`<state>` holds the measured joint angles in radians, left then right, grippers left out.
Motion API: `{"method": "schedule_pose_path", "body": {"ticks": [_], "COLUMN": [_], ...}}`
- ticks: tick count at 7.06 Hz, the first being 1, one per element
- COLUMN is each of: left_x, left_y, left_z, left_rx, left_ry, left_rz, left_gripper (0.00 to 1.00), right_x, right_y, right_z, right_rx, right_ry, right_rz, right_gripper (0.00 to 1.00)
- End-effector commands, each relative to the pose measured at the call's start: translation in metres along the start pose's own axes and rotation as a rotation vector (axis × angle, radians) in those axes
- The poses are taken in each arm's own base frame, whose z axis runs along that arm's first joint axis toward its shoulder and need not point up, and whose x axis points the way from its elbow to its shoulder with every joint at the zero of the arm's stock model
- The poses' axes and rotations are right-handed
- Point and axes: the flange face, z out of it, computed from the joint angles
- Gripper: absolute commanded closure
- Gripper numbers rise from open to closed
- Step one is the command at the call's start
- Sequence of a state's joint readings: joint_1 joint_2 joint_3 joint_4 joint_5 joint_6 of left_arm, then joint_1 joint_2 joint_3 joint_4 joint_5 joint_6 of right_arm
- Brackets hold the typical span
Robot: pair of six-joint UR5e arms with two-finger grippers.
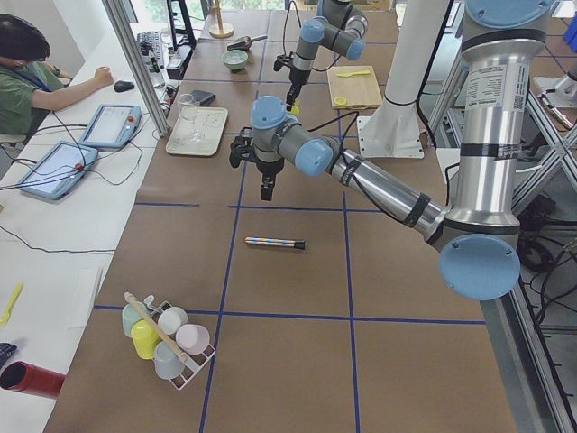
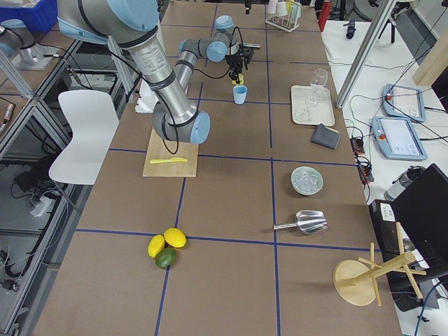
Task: Squeeze lemon into cup
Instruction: 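Carry the lemon slice with the right gripper over the blue cup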
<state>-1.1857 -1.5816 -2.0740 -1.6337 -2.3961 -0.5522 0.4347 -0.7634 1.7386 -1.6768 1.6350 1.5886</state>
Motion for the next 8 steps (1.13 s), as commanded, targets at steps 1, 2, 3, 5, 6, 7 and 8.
{"method": "schedule_pose_path", "body": {"ticks": [1, 2, 3, 5, 6, 7, 8], "left_x": [0.0, 0.0, 0.0, 0.0, 0.0, -0.001, 0.0], "left_y": [0.0, 0.0, 0.0, 0.0, 0.0, 0.0, 0.0], "left_z": [0.0, 0.0, 0.0, 0.0, 0.0, 0.001, 0.0], "left_rx": [0.0, 0.0, 0.0, 0.0, 0.0, -0.001, 0.0], "left_ry": [0.0, 0.0, 0.0, 0.0, 0.0, -0.001, 0.0], "left_rz": [0.0, 0.0, 0.0, 0.0, 0.0, -0.001, 0.0], "left_gripper": [0.0, 0.0, 0.0, 0.0, 0.0, 0.0, 0.0], "right_x": [-0.011, -0.012, -0.013, -0.013, -0.013, -0.013, -0.013], "right_y": [-0.013, -0.013, -0.013, -0.013, -0.013, -0.013, -0.013], "right_z": [0.012, 0.016, 0.019, 0.023, 0.023, 0.023, 0.023], "right_rx": [0.012, 0.012, 0.012, 0.012, 0.012, 0.012, 0.012], "right_ry": [0.027, 0.035, 0.041, 0.049, 0.049, 0.049, 0.049], "right_rz": [0.005, 0.005, 0.006, 0.006, 0.006, 0.006, 0.006], "right_gripper": [0.84, 0.84, 0.83, 0.68, 0.6, 0.57, 0.46]}}
